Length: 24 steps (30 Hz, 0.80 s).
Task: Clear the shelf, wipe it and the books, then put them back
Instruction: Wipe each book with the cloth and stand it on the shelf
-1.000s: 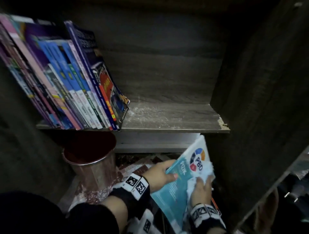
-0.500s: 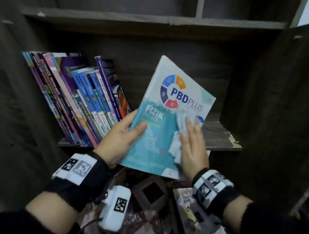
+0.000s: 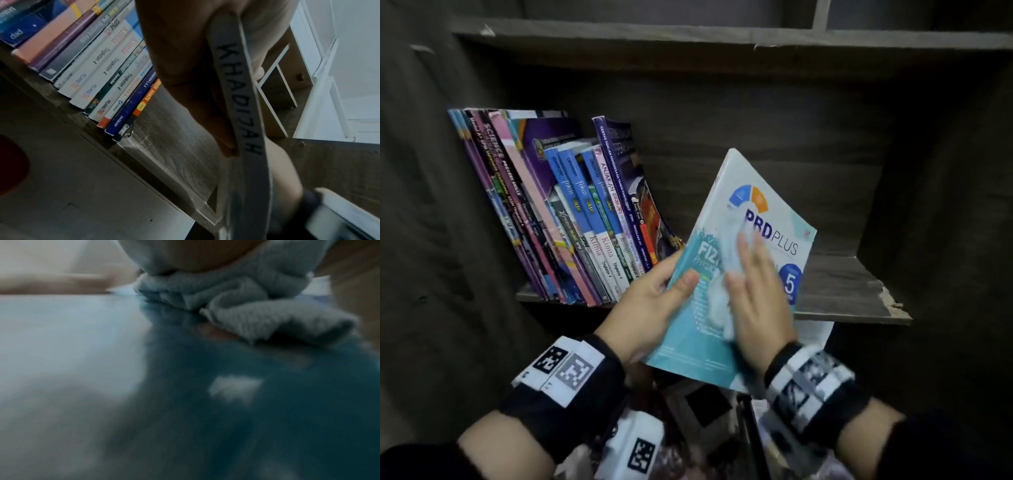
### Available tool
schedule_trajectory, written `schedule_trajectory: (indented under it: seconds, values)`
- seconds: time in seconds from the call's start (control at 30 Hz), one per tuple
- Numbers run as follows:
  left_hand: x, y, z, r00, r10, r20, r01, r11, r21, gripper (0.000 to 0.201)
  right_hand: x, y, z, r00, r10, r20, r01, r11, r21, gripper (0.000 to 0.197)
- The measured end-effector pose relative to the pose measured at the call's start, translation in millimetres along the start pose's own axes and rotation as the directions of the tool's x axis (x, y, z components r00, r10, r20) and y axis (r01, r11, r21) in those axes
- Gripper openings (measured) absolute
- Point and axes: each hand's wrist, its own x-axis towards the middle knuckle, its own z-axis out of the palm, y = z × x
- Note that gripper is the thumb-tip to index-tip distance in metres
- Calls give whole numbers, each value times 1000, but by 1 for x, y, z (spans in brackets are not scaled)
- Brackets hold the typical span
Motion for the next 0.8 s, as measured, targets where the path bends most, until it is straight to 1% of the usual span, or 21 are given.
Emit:
schedule_trajectory:
  seconds: [0.03,0.07,0.1,0.13,0.17,0.2,0.23,0.3,0.33,0.37,0.4,0.43,0.47,0.5,0.53,0.6,0.63,0.67,0.7,0.77,0.8]
  values:
    - [-1,2,0,1000,10,17,-10,1000,22,43,14,13,-6,991,109,-76,-107,994,27,53]
    - [-2,3,2,999,28,26,-29,999,38,42,27,24,-14,959,241,-146,-232,970,77,53]
    - [-3,4,3,998,48,27,-49,998,40,41,34,35,-19,913,360,-191,-341,932,125,52]
    - [-4,3,5,998,63,19,-64,998,28,40,36,41,-21,871,446,-207,-420,893,160,52]
    - [-3,2,6,998,70,5,-70,998,5,40,33,41,-19,848,493,-194,-464,868,176,53]
    - [-2,0,7,997,76,-15,-76,997,-21,39,25,36,-14,853,495,-164,-467,865,181,55]
    - [-1,-2,8,996,79,-33,-81,996,-41,38,14,25,-5,884,452,-122,-429,886,176,58]
    - [1,-7,10,996,80,-48,-81,996,-24,37,-11,-2,12,966,259,-20,-254,959,128,57]
    - [1,-9,13,996,78,-45,-78,997,-4,37,-18,-12,16,989,145,15,-146,984,100,55]
    - [-1,-10,15,997,74,-37,-73,997,11,38,-19,-18,16,998,53,27,-55,996,76,54]
    - [-3,-11,19,998,67,-17,-67,997,26,39,-13,-18,11,1000,4,16,-5,998,60,53]
    - [-5,-13,21,998,59,2,-59,997,51,42,-3,-14,5,1000,-10,-20,11,999,49,53]
    - [-7,-13,24,999,50,22,-51,996,78,43,9,-5,-3,996,10,-87,-5,998,56,53]
    - [-9,-12,25,998,48,36,-51,994,94,42,21,5,-11,984,64,-169,-49,994,94,54]
    - [-11,-9,26,997,54,46,-59,994,96,40,31,18,-19,959,156,-237,-121,981,152,55]
    - [-14,-2,26,995,80,57,-86,991,103,36,42,43,-28,880,387,-276,-334,916,220,53]
    - [-15,1,26,994,99,48,-103,989,105,36,42,50,-29,839,479,-258,-435,876,209,55]
    - [-15,3,25,992,123,24,-124,988,93,36,40,54,-27,810,541,-227,-504,840,202,59]
    - [-15,4,25,990,143,-15,-142,988,67,37,36,52,-22,791,582,-190,-542,810,224,61]
    - [-14,6,24,981,171,-96,-168,985,33,41,22,32,-5,769,636,-64,-579,737,349,66]
    - [-13,7,24,974,185,-128,-181,983,40,45,14,21,6,773,633,26,-587,700,407,72]
